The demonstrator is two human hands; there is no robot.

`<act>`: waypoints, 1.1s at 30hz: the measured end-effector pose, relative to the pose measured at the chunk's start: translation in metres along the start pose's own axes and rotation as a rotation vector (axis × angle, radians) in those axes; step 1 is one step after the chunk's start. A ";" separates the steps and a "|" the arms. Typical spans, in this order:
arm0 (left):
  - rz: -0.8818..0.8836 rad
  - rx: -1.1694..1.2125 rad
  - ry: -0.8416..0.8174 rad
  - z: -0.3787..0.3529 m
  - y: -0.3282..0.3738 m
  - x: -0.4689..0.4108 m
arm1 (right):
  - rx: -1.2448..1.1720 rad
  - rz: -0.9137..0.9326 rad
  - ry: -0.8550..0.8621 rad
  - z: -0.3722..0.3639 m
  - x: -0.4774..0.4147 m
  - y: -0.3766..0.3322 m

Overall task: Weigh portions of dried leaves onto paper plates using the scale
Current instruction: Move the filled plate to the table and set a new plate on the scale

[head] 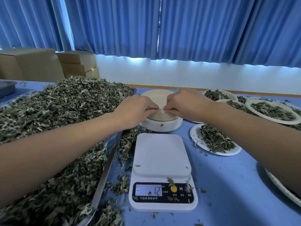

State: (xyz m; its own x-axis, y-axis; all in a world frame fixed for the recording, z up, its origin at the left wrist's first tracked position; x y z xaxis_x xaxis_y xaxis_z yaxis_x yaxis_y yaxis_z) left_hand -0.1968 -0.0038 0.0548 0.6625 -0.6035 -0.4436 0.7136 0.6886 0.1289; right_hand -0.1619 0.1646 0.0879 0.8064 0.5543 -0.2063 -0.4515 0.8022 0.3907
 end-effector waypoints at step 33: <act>-0.111 0.001 0.170 0.041 0.009 0.003 | 0.100 0.020 0.340 0.020 0.020 -0.004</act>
State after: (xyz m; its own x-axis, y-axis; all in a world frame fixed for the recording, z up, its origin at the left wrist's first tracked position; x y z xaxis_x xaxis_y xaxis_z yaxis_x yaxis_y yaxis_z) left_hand -0.1792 -0.0160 0.0908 0.5316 -0.5992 -0.5987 0.7804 0.6211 0.0714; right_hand -0.1363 0.1680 0.1005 0.6170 0.6251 -0.4782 -0.4127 0.7743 0.4797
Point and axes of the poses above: each hand's wrist, its own x-axis away from the middle knuckle, its own z-axis out of the back of the hand, y = z × x, the point moved 3 cm from there along -x, towards the middle knuckle, and after that the axes turned 3 degrees about y, right-handed, at the moved point
